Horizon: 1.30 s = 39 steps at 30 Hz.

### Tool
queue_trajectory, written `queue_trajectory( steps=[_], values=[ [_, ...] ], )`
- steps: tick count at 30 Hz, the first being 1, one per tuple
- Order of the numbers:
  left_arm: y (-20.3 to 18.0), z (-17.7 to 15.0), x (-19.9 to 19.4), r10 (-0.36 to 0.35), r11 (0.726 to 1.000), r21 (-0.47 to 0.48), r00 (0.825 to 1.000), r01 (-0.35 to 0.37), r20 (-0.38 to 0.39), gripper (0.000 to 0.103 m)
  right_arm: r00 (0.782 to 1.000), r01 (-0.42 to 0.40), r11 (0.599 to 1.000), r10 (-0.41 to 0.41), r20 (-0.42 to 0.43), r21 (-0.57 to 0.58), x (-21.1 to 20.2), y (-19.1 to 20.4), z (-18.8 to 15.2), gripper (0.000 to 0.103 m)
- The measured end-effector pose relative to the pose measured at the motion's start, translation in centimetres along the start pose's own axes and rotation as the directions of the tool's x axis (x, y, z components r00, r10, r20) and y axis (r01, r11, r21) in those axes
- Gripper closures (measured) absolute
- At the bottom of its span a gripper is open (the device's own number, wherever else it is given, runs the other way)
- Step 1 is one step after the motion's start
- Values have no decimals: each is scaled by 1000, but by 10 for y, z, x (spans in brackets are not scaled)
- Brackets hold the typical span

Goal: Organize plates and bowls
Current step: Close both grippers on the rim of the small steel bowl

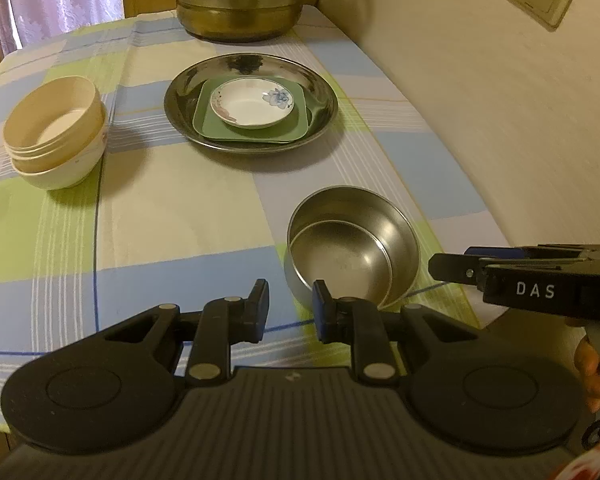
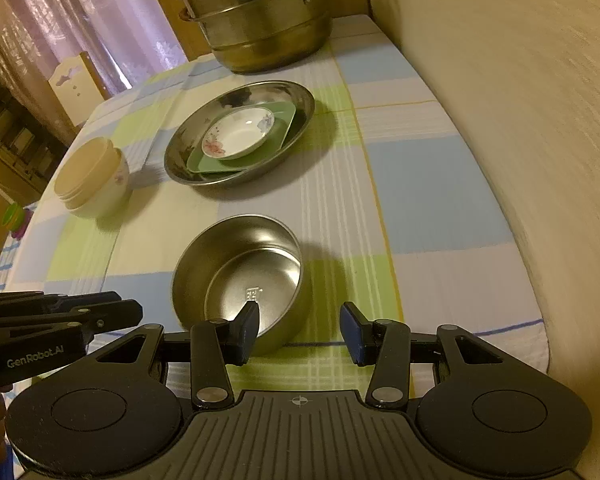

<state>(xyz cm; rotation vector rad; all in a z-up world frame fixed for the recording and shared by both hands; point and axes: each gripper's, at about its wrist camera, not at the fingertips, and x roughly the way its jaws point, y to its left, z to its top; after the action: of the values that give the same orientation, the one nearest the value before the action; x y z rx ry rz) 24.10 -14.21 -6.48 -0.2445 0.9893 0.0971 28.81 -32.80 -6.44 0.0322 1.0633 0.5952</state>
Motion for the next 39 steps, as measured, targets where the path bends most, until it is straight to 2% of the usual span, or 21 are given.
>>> queue_trajectory(
  steps=[24,31,39],
  values=[
    [-3,23,57,24,999,23,998,-22,-62,83,1000,9,1000,-10,-14,-25,44,4,11,59],
    [-4,24,65,21,999,28,997,-19,-71,83,1000,11,1000,-12,-20,-15,51,2,12,70],
    [-5,24,69,10,999,37,997,-7,-75,83,1000,1,1000,-1,-27,-8,54,1,12,87]
  ],
)
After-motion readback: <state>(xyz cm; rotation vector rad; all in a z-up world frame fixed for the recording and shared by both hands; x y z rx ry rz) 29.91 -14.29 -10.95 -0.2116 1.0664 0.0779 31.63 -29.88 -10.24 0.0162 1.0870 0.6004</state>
